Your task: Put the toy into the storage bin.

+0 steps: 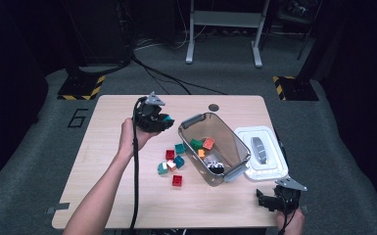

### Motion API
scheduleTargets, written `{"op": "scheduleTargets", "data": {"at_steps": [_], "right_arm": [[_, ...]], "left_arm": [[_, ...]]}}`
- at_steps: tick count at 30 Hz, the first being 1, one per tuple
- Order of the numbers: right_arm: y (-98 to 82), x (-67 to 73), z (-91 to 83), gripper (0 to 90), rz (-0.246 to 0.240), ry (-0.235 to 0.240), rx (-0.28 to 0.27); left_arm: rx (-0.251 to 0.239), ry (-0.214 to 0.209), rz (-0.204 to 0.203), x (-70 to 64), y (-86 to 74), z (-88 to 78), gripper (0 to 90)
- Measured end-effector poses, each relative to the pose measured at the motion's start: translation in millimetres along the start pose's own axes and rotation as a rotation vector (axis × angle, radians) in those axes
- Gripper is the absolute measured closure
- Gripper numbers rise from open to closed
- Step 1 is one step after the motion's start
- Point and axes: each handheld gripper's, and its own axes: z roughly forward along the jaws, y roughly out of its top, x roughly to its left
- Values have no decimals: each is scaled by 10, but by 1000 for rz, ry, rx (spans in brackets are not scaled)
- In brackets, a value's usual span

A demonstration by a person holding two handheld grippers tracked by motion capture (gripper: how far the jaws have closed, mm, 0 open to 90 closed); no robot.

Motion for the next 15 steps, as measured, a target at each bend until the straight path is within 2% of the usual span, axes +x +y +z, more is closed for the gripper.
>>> {"op": "scheduleTargets", "data": {"at_steps": [3, 7, 13, 15], "right_arm": [[-1, 3, -2, 2, 4, -1, 2], [-1, 3, -3, 2, 4, -2, 1], [-2, 3, -3, 3, 4, -2, 1], [-2, 4, -3, 2, 4, -2, 2]], "left_arm": [[1, -7, 8, -17, 45, 20, 678], [-1, -23, 27, -112, 139, 107, 678], [15, -53, 35, -210, 195, 261, 678], [31, -68, 49, -271, 228, 358, 677]]}}
